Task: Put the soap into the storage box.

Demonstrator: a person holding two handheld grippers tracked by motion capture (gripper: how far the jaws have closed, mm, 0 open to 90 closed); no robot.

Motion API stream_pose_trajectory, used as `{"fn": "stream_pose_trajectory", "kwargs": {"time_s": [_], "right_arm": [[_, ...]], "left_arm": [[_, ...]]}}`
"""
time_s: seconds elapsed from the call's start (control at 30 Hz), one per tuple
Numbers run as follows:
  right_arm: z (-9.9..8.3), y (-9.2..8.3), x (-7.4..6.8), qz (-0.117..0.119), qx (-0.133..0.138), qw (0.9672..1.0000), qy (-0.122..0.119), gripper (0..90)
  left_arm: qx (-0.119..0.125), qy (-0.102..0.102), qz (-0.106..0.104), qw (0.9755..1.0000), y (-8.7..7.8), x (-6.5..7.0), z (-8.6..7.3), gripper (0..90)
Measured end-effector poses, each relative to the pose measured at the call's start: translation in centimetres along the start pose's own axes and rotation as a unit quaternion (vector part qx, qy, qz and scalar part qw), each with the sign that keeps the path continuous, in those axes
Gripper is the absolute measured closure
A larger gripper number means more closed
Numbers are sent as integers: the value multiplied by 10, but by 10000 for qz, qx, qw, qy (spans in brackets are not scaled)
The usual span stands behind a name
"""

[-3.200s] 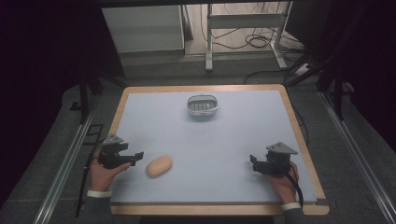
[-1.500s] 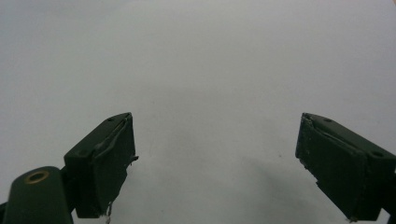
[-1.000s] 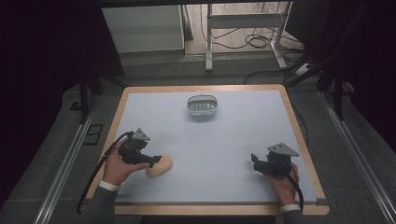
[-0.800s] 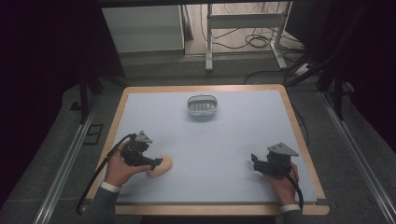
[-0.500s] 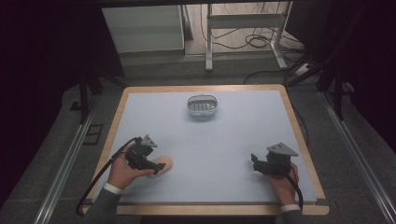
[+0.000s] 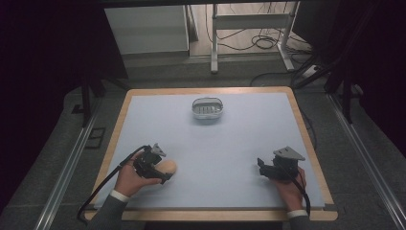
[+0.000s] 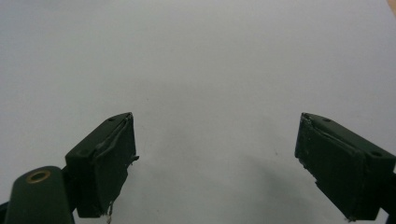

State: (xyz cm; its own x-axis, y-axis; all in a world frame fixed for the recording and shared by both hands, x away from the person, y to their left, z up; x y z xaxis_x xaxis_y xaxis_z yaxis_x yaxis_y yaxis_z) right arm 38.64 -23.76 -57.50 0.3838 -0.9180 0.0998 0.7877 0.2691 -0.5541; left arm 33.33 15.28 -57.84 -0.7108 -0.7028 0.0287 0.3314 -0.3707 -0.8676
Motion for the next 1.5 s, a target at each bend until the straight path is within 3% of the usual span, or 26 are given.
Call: {"fn": "stream_pose_trajectory", "kwargs": {"time_s": [0.33, 0.5, 0.93, 1.5], "right_arm": [[0, 0, 0, -20, -6, 10000, -9, 126], [0, 0, 0, -26, -13, 10000, -6, 126], [0, 0, 0, -49, -12, 10000, -1, 126], [0, 0, 1, -58, -12, 10000, 1, 126]], "left_arm": [[-167, -28, 4, 9999, 8, -3, -7, 222], [-190, -19, 52, 9998, 9, -4, -8, 293], [-194, 9, 66, 9998, 8, -6, -7, 314], [-24, 59, 121, 9999, -4, -10, 8, 317]]}}
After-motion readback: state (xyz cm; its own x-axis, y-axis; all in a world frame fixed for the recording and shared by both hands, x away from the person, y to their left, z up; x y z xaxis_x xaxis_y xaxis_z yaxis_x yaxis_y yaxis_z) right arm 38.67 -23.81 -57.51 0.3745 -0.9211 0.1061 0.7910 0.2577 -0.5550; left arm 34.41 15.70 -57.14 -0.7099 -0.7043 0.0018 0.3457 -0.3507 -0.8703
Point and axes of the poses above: each handheld gripper's, and its own axes: y roughly forward along the jaws, z roughly out of its top, x roughly to its right, the point moved 8 cm from there along y, roughly forward along the jaws, and after that the axes turned 1 degree about x, right-handed, at the moved point
